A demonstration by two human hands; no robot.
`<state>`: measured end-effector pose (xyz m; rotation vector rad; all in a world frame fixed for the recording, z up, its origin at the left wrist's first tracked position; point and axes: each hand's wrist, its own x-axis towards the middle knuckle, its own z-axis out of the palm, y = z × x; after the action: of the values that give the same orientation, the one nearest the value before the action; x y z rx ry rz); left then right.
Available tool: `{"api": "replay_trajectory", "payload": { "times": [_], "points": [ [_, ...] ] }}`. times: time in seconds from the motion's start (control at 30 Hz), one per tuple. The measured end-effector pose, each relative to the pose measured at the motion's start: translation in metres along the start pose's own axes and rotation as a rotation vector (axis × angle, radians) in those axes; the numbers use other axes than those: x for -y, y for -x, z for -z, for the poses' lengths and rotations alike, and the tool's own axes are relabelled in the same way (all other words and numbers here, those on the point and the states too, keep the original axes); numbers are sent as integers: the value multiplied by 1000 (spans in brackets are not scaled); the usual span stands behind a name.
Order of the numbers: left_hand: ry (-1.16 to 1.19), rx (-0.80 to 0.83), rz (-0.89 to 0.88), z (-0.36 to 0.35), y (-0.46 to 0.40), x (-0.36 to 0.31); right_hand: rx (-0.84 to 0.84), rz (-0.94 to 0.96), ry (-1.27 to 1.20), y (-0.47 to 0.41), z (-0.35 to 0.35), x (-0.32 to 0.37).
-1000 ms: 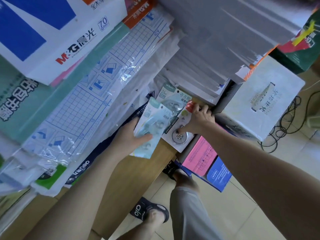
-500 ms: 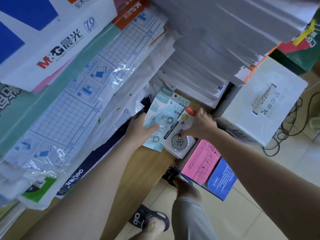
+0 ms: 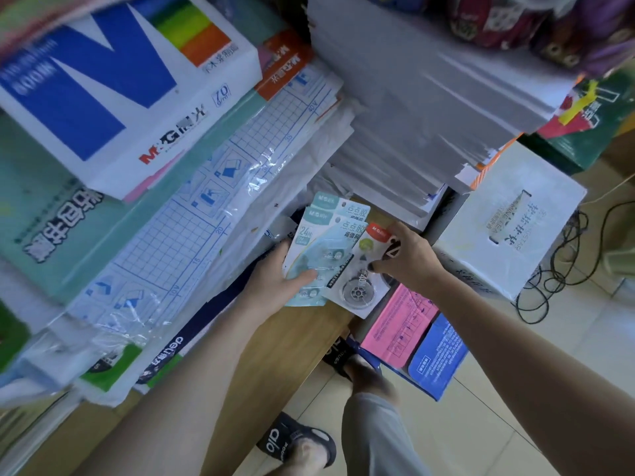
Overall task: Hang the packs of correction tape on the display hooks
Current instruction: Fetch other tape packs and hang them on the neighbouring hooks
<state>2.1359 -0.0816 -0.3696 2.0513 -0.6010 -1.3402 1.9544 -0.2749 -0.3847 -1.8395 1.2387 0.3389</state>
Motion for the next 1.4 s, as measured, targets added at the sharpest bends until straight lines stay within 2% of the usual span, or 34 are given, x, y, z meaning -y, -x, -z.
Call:
{"api": "replay_trajectory", "payload": {
  "times": [0.2, 0.4, 0.63, 0.73, 0.87, 1.03, 1.13, 1.2, 1.27, 1.4],
  "points": [
    [-235, -67, -192, 21, 64, -53, -1, 65, -36, 56, 47, 31],
    [-375, -85, -267, 59, 139, -124, 67, 127, -50, 123, 118, 73],
    [-314, -287, -333, 130, 231, -206, -27, 335, -11, 202, 227, 165],
    [-203, -275, -379, 155, 269, -243, 9, 451, 17, 241, 279, 216],
    [-177, -300, -452, 178, 307, -284, 58, 675, 5, 294, 327, 302],
    [-104, -305, -463, 196, 358, -330, 92, 925, 69, 352, 353, 398],
    [-70, -291, -489, 207, 385, -348, 104, 1030, -32, 376, 368, 434],
    [-19, -347, -519, 217, 394, -349, 117, 1092, -94, 390, 378, 454],
    [48, -411, -540, 226, 406, -352, 137, 1117, -128, 401, 384, 472],
    [108, -403, -595, 233, 433, -362, 172, 1081, -154, 419, 388, 502]
  ]
}}
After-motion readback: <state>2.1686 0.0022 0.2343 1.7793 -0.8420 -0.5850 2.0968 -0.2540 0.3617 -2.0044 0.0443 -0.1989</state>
